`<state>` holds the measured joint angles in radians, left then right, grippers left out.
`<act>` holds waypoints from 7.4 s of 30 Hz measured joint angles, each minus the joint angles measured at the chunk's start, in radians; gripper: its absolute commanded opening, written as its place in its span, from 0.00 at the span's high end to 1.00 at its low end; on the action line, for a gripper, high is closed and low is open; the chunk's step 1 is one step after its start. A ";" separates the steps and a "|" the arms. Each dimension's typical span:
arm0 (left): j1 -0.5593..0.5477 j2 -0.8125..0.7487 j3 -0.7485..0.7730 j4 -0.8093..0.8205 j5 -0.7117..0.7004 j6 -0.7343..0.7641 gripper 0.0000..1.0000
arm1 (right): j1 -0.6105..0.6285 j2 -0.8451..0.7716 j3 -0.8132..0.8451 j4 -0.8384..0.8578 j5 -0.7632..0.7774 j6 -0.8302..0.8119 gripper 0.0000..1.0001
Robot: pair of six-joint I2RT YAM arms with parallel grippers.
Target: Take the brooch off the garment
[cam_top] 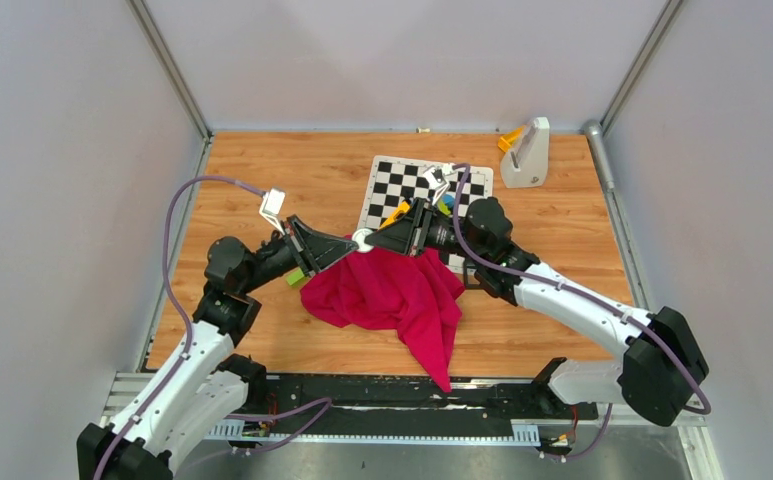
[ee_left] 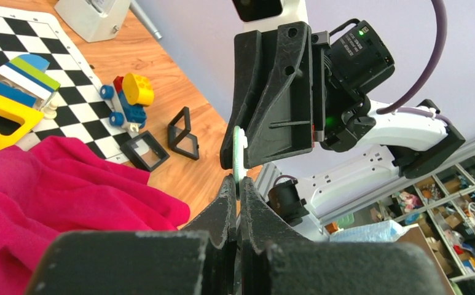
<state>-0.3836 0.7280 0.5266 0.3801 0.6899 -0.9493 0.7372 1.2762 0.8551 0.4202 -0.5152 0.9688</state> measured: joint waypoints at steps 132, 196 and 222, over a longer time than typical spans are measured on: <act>-0.298 0.369 0.047 -0.234 -0.463 0.751 1.00 | 0.311 0.304 0.271 -1.398 0.878 -0.094 0.28; -0.468 0.346 0.003 0.441 -0.150 1.552 1.00 | -0.104 -0.380 0.282 -1.115 -0.037 -0.519 0.16; -0.443 0.285 -0.075 0.624 0.186 1.645 1.00 | -0.110 -0.281 0.332 -1.104 -0.251 -0.669 0.31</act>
<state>-0.8265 1.0134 0.4515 1.0042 0.8761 0.6952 0.6270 0.9955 1.1870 -0.6834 -0.7666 0.3000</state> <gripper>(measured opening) 0.007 0.697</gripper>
